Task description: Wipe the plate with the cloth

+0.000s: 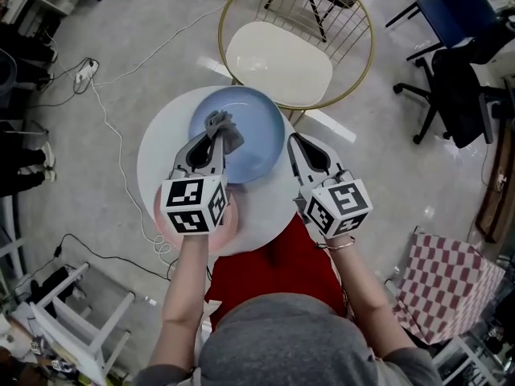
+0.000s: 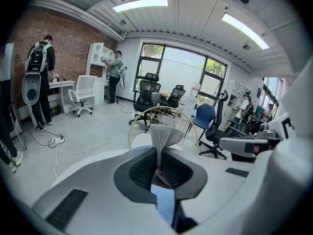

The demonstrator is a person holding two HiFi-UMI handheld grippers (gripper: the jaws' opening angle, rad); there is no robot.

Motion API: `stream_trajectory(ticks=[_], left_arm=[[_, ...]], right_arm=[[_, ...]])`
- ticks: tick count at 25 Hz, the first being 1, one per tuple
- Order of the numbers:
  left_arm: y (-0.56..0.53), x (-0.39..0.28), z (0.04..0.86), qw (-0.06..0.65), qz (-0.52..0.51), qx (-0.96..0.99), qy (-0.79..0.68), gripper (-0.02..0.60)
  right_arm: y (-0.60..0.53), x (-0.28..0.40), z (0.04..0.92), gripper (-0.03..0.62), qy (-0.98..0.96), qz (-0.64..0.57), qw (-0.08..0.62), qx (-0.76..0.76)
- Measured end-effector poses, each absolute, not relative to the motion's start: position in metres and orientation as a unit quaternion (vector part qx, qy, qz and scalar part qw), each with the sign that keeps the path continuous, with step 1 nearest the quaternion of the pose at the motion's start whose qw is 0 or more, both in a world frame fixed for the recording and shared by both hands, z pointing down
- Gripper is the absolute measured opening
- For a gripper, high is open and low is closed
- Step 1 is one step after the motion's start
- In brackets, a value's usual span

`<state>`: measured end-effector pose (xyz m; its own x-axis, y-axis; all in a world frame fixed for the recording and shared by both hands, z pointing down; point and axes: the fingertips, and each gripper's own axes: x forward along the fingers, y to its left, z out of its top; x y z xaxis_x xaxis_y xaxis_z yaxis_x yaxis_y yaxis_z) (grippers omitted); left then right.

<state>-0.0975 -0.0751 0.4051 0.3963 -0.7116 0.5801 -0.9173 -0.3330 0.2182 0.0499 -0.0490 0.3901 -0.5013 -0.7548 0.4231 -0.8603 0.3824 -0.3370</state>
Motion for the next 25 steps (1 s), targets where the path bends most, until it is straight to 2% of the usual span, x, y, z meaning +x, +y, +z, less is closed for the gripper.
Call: stream_trajectory(ticks=[17, 25], left_arm=[[-0.129, -0.019, 0.476, 0.298, 0.235, 0.811, -0.446, 0.034], [-0.141, -0.005, 0.519, 0.310, 0.266, 0.810, -0.421, 0.034]], right_arm=[[-0.092, 0.060, 0.443, 0.029, -0.817, 0.305, 0.126, 0.473], [-0.101, 0.062, 0.465, 0.029, -0.813, 0.320, 0.134, 0.469]])
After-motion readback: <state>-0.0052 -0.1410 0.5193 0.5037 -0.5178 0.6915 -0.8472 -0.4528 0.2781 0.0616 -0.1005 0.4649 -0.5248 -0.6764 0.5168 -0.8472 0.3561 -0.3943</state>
